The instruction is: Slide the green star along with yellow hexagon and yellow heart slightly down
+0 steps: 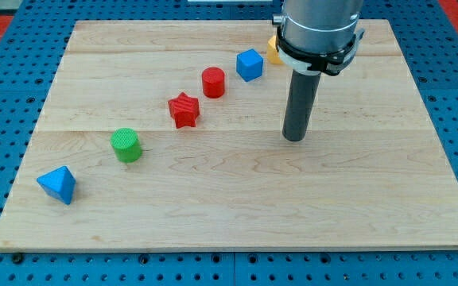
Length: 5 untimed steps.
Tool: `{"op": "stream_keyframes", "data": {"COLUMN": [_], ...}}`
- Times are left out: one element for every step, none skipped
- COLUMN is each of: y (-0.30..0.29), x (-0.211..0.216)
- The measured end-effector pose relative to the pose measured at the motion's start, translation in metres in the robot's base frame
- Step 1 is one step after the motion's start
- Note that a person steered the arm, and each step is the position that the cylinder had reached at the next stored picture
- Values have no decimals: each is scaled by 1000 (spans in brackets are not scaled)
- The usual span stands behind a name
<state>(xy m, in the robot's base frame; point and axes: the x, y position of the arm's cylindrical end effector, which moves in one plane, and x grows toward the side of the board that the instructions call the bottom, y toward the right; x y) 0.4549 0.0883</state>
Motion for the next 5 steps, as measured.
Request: {"op": "stream_keyframes", "data": {"y": [0, 2, 2, 19, 90], "x": [0, -3, -9, -55, -103]}}
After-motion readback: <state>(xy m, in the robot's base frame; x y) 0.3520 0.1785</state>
